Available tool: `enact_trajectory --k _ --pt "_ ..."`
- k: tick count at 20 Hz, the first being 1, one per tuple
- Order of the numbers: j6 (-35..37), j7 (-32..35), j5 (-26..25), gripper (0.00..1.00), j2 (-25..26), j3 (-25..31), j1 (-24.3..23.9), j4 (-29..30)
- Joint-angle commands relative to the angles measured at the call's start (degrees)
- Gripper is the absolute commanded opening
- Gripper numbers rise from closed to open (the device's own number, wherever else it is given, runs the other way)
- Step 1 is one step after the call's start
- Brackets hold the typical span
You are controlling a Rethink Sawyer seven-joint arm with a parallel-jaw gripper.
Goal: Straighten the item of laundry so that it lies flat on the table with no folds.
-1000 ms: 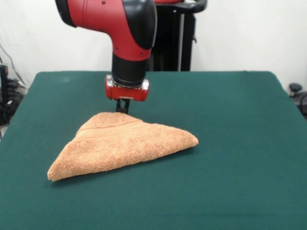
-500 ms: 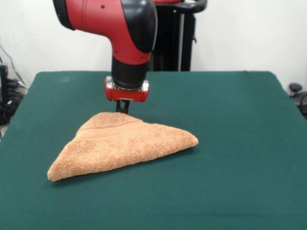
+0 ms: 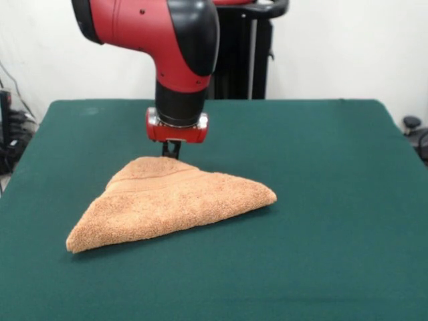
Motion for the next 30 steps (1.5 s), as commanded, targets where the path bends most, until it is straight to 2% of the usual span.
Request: enact_trajectory --k 1,5,15,19,22,26,28,30 --pt "-0.4 6.7 4.0 0.0 -1.9 9.6 3.2 -7.8" --pt "0.9 6.4 3.8 0.0 -1.1 9.2 3.9 -9.7" --pt "-1.0 5.9 3.5 0.0 2.0 10.1 3.6 -13.0" --pt "1.7 7.7 5.1 0.0 4.0 8.5 4.5 -17.2" --pt "1.2 9.3 6.3 0.0 6.4 7.5 4.6 -20.1" --pt "3.0 8.9 7.7 0.0 8.5 7.2 3.3 -23.9" --pt "3.2 9.5 8.3 0.0 8.6 7.0 2.9 -24.0" --pt "3.1 11.5 9.1 0.0 5.6 6.5 2.4 -18.3"
